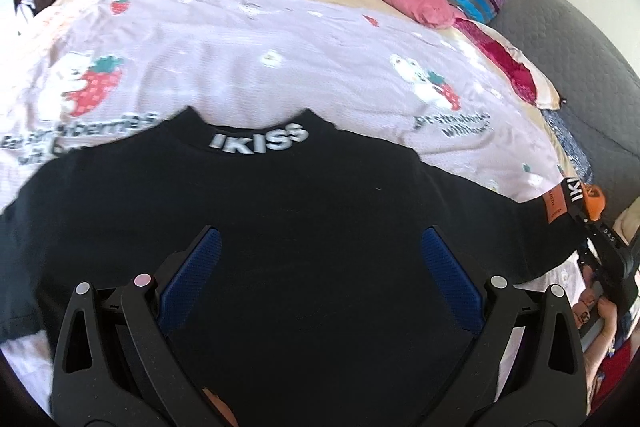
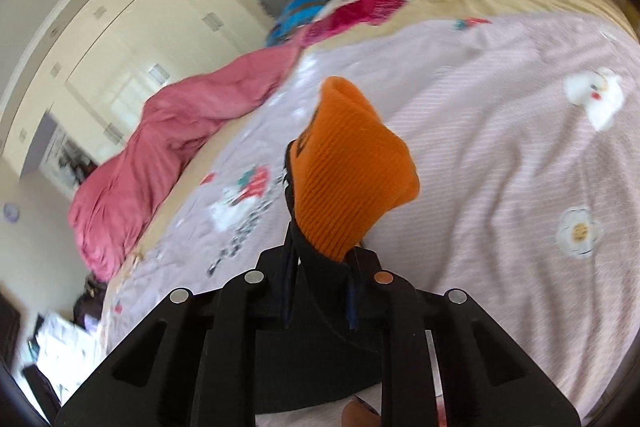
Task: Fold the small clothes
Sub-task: 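Close the right gripper on the orange sleeve cuff, then carry the sleeve across the shirt body with the right tool and release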
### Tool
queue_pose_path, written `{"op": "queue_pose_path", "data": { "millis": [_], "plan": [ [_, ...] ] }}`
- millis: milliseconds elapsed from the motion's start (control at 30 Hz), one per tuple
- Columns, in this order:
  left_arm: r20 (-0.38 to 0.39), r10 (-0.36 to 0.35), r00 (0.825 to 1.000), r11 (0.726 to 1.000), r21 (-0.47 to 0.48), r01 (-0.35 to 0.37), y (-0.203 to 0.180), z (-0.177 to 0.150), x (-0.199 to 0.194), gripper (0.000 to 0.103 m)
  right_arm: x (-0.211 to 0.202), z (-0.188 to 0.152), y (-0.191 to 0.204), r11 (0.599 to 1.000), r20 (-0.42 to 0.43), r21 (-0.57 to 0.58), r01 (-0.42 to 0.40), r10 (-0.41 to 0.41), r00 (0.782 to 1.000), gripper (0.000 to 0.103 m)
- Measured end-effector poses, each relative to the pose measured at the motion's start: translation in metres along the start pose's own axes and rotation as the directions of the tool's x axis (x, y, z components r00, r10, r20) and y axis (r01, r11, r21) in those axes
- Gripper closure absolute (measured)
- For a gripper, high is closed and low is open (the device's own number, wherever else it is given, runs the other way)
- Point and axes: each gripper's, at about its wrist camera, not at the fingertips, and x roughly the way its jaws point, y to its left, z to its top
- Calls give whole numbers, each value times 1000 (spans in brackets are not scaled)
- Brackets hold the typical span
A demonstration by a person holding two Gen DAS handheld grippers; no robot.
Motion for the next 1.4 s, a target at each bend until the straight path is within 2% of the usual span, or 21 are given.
{"op": "queue_pose_path", "data": {
  "millis": [67,133,200,300,600,733,833,1067,1233,1333,1400],
  "plan": [
    [7,4,1000,1000,-10,-4,9,1,-6,9,0,-5,17,999,-4,-42,-21,21,1000,85],
    [7,-31,1000,998,-50,31,24,1,-14,9,-2,-14,37,994,-14,-97,-50,49,999,85],
    [30,-34,999,998,-58,36,35,-1,-23,9,-3,-23,55,986,-29,-149,-76,73,997,85],
    [48,-25,999,998,-63,28,46,-4,-32,9,-5,-39,84,964,-64,-231,-132,121,991,85],
    [55,-97,994,986,-131,104,76,-16,-35,9,-6,-82,146,890,-142,-397,-225,183,973,85],
    [64,-122,990,978,-163,131,88,-17,-33,9,-3,-103,162,855,-184,-454,-250,184,965,85],
    [67,-172,983,964,-197,182,96,-18,-31,9,0,-118,173,832,-217,-486,-269,184,959,85],
    [80,-195,977,942,-261,210,112,-20,-26,9,4,-154,193,775,-277,-553,-308,177,944,82],
    [81,-204,976,935,-279,219,117,-23,-22,9,9,-171,200,753,-327,-564,-337,171,929,79],
    [72,-203,977,931,-294,215,119,-25,-17,9,11,-180,201,738,-342,-581,-342,160,926,75],
    [62,-209,976,931,-292,218,117,-26,-13,9,12,-181,201,738,-361,-572,-358,166,918,63]
  ]
}}
